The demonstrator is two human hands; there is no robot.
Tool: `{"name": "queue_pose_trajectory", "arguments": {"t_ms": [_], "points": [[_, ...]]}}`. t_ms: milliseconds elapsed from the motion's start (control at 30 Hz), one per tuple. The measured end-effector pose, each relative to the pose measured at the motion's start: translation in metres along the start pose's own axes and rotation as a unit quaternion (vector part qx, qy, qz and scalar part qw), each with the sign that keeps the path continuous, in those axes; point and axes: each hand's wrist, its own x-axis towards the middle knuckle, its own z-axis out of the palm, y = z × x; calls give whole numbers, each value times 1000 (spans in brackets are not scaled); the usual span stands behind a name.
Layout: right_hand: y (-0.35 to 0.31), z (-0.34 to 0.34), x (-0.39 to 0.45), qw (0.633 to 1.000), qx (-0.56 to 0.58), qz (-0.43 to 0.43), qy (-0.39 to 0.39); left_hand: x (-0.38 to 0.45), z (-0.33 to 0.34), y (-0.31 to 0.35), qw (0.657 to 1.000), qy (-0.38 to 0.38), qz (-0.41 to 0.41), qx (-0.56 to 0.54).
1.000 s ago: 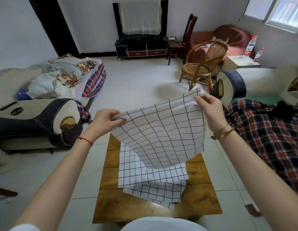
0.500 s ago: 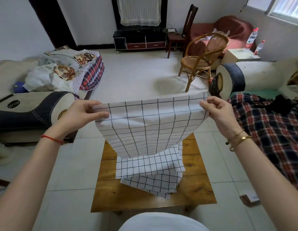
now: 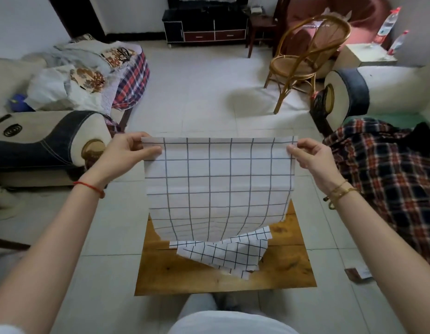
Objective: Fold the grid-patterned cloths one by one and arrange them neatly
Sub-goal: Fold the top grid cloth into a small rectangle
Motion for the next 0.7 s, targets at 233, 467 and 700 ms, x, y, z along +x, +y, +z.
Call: {"name": "queue_pose_trajectory", "arguments": {"t_ms": [233, 467, 700], "points": [[54, 33, 66, 993, -22, 109, 42, 71, 20, -67, 999, 5, -36, 20], [118, 52, 117, 979, -71, 169, 87, 127, 37, -135, 993, 25, -99, 56], [149, 62, 126, 970, -51, 206, 117, 143, 58, -168, 988, 39, -134, 61]]}}
